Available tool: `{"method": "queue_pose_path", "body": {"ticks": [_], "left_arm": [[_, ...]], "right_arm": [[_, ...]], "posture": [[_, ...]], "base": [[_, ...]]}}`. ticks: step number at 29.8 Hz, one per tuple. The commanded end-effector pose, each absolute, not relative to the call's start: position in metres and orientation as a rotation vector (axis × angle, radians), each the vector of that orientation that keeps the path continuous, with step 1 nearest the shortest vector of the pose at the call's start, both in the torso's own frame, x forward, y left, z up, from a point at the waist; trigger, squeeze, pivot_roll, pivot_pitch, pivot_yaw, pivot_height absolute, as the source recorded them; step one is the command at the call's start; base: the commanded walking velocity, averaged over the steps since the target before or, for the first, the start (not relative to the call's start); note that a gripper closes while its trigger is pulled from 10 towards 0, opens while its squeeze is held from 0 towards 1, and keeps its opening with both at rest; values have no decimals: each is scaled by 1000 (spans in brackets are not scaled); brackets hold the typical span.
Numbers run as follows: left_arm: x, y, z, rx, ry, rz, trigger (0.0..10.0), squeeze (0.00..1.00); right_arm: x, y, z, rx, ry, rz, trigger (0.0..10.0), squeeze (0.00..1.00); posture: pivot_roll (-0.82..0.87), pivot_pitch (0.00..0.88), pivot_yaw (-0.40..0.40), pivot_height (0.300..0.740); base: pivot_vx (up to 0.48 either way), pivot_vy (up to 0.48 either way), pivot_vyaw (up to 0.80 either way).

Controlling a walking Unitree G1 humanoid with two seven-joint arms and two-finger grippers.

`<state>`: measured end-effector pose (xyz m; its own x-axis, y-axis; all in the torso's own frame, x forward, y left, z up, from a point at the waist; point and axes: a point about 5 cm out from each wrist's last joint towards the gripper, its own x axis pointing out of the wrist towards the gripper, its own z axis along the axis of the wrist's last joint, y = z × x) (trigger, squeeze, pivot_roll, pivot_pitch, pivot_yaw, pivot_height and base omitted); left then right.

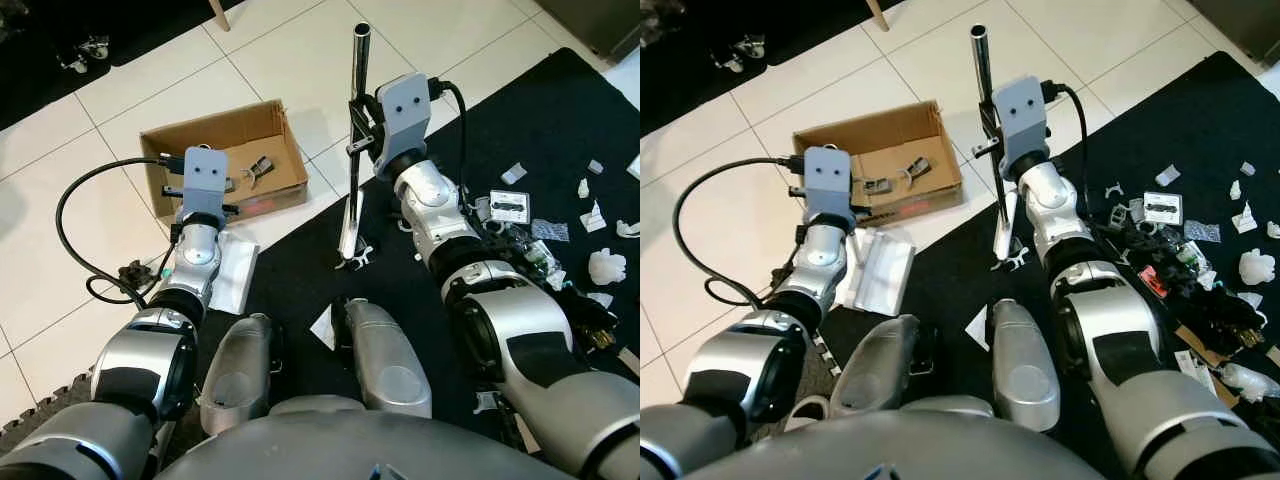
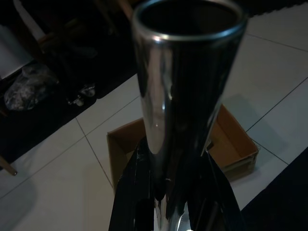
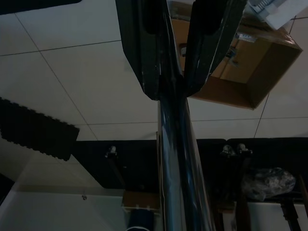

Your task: Sweep floor

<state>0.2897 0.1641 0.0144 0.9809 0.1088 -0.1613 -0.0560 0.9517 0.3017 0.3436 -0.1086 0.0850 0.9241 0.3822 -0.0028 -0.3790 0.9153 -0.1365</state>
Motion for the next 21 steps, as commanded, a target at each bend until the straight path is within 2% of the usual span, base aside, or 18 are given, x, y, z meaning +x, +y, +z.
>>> {"method": "queue_pose_path", "body": {"ticks": [1,5,10,17,21], "left_arm": [[285,168,8,338,210,83,10000,0],[286,170,8,291,222,115,10000,0],[294,192,19,34,213,273,10000,0],[300,206,28,-157,181,378,10000,0],[300,216,29,-209,188,421,10000,0]], "right_arm": [[344,-110,86,-133,-37,383,10000,0],[344,-109,87,-130,-38,381,10000,0],[344,-109,87,-126,-41,381,10000,0],[344,-108,87,-126,-41,387,10000,0],[345,-106,89,-128,-43,392,10000,0]], "posture": [[-5,106,25,740],[-5,104,27,740],[7,103,23,740],[12,100,21,740],[14,96,20,740]], "base": [[0,0,0],[0,0,0],[0,0,0],[0,0,0],[0,0,0]]}}
